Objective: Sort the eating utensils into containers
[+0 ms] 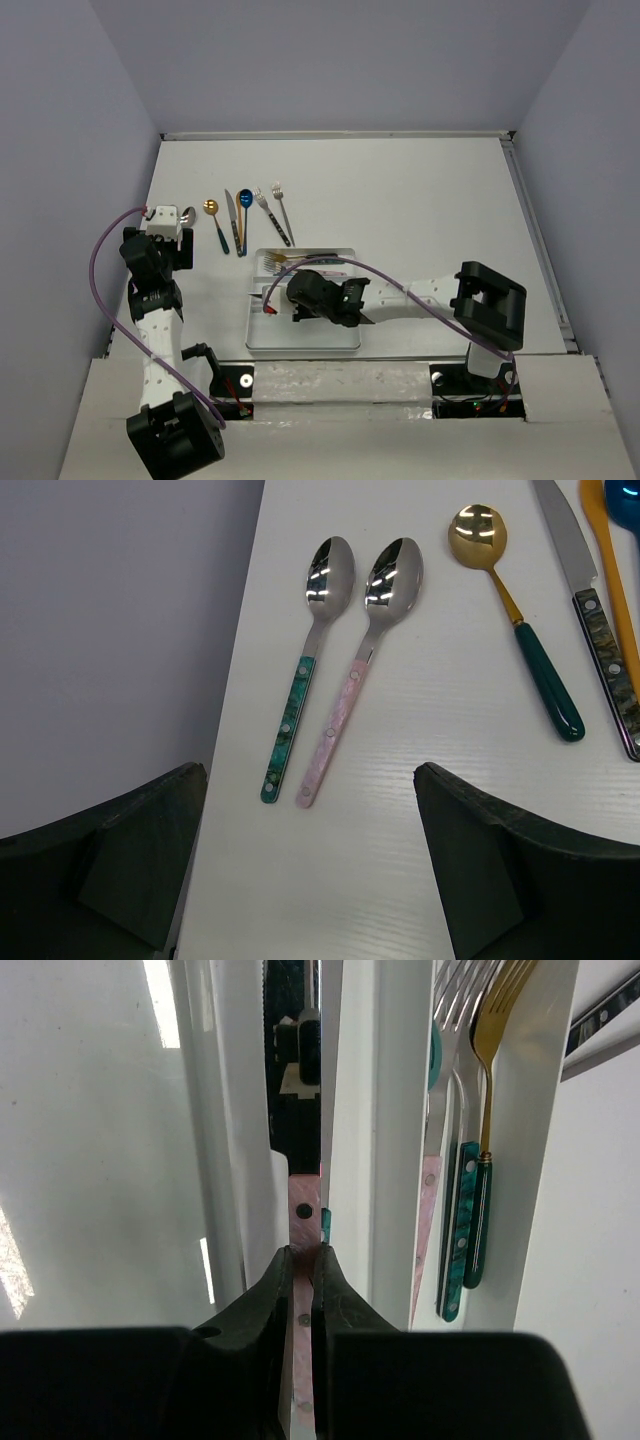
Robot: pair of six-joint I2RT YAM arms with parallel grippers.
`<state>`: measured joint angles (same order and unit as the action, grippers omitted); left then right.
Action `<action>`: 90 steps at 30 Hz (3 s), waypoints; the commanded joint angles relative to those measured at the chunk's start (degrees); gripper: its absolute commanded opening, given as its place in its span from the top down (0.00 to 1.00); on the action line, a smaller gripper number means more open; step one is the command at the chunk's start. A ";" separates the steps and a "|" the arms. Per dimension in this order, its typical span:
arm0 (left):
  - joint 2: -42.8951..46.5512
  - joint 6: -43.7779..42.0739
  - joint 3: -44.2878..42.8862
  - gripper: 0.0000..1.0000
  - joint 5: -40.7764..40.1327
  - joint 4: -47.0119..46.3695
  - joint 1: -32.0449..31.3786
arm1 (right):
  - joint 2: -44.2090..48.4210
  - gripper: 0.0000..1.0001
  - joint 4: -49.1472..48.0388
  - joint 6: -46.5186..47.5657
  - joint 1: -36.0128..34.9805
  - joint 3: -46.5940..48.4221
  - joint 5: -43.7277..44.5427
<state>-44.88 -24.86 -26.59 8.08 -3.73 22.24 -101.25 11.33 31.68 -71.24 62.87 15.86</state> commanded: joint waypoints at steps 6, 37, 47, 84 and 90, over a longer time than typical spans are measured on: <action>0.23 0.17 0.66 0.01 -0.08 -2.60 0.44 | 1.23 1.00 -0.52 0.40 -0.21 -1.35 2.34; -31.39 -9.94 -20.49 0.16 -1.66 6.54 0.35 | 8.35 0.43 -3.69 -2.06 -0.21 3.05 6.65; -47.22 -10.73 -28.16 0.20 -3.50 9.70 0.61 | 14.50 0.42 -5.35 -8.13 0.84 1.20 4.01; -42.31 -9.85 -26.76 0.34 2.73 10.32 2.28 | 10.02 0.42 -3.69 -8.83 0.84 0.50 4.97; -45.19 -9.07 -29.91 0.36 0.81 10.14 3.25 | 10.72 0.42 -3.42 -9.80 0.84 -0.12 5.15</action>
<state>-88.23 -34.06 -53.32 9.63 6.11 24.43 -91.46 8.64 22.68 -70.85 62.41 20.60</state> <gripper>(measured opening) 0.657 0.581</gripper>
